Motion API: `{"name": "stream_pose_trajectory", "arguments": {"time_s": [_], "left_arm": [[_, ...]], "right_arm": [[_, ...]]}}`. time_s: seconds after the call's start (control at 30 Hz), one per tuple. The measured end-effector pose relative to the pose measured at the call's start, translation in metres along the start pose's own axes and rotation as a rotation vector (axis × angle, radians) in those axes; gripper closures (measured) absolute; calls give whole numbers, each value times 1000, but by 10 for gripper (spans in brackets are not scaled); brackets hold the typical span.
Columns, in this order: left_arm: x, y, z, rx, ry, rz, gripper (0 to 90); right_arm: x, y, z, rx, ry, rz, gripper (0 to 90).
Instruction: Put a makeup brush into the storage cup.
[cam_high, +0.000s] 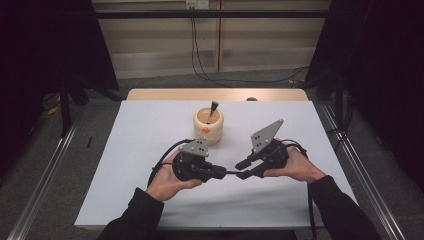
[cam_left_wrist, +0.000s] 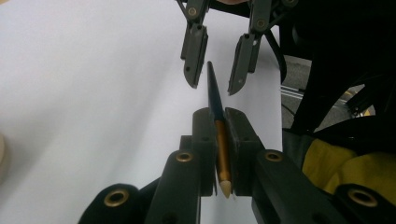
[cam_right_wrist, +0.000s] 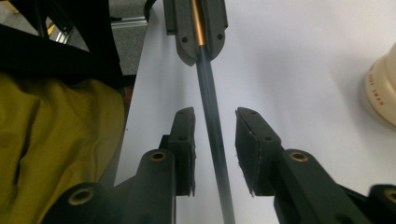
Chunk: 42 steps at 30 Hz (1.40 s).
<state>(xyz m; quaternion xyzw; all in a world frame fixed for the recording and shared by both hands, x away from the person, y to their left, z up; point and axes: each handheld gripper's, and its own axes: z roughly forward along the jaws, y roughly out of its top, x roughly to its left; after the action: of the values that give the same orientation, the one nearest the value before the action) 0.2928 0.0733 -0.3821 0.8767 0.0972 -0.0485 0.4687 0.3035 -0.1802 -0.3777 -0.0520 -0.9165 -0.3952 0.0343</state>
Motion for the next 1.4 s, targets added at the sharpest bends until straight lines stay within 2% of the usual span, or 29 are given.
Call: {"name": "stream_pose_trajectory", "arguments": {"time_s": [0.2,0.63,0.97,1.07,1.2,1.3,1.37,1.4], "left_arm": [[-1,0,4,5,-9,-6,840],[-1,0,6,7,-20,-7,840],[1,-1,5,-1,-34,-17,836],[2,-2,5,-18,-46,-25,834],[3,-3,5,-26,-42,-38,828],[4,-4,4,-49,-33,-42,817],[4,-4,3,-76,-27,-45,783],[4,-4,2,-81,-18,-40,732]], "right_arm": [[1,1,6,24,20,0,728],[0,-1,15,36,50,17,817],[1,-1,15,35,55,-5,841],[2,0,15,33,53,-13,845],[2,-1,14,33,49,-14,847],[2,0,14,28,49,-18,847],[2,-1,13,23,37,-13,847],[1,-1,13,23,36,-11,847]]}}
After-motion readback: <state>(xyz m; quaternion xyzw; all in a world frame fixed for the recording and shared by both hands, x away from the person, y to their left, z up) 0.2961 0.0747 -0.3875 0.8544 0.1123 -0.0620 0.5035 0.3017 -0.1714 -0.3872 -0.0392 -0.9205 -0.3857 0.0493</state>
